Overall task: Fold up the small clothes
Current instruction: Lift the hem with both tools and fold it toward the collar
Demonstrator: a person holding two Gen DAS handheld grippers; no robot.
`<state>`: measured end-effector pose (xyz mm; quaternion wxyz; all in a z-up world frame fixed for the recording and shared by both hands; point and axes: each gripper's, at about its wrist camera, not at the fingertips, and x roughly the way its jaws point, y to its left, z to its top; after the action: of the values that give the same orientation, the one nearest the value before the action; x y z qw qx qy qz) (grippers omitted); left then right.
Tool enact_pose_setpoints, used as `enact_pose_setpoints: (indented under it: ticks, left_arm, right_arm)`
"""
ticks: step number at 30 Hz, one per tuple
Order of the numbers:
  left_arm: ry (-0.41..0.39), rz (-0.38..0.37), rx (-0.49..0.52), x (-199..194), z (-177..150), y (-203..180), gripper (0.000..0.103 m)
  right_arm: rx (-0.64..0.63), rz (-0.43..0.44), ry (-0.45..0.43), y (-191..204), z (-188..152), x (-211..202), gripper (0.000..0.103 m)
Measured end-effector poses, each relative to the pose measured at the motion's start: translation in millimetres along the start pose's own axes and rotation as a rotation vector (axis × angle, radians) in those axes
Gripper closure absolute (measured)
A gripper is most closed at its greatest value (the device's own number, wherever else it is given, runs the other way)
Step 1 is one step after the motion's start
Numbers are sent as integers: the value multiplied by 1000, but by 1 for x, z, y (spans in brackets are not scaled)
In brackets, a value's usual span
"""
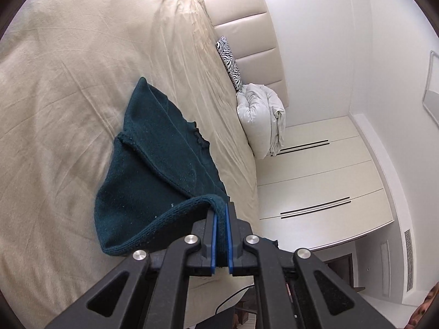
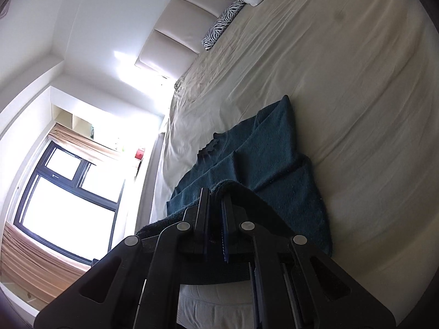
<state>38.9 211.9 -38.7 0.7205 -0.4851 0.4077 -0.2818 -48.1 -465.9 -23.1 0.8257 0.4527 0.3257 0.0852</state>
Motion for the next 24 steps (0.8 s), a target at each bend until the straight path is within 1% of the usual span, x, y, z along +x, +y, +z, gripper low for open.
enact_pose_setpoints:
  ticks: [5,7,10,15,19,24]
  left_arm:
    - [-26,5,-9,17,29,-1,97]
    - [-24,10,-6,27,40,-2,97]
    - [-22,30,1,46,58,-3,97]
    - [-29,42,14,71,89,-7,97]
    - [-29,72,25,93,113,-6,97]
    - [-14,124,18,126,141,7,97]
  right_arm:
    - [-6,-6,-26,4,26,22,97]
    - [-11,-7,-32,6,37,31,97]
    - [-34,-34,-28,11,51,52,97]
    - [-63,-79,-30,16,77,92,97]
    - [-46,-109,-25,8,98,126,97]
    - [-19,-162,-7,-16,116,167,97]
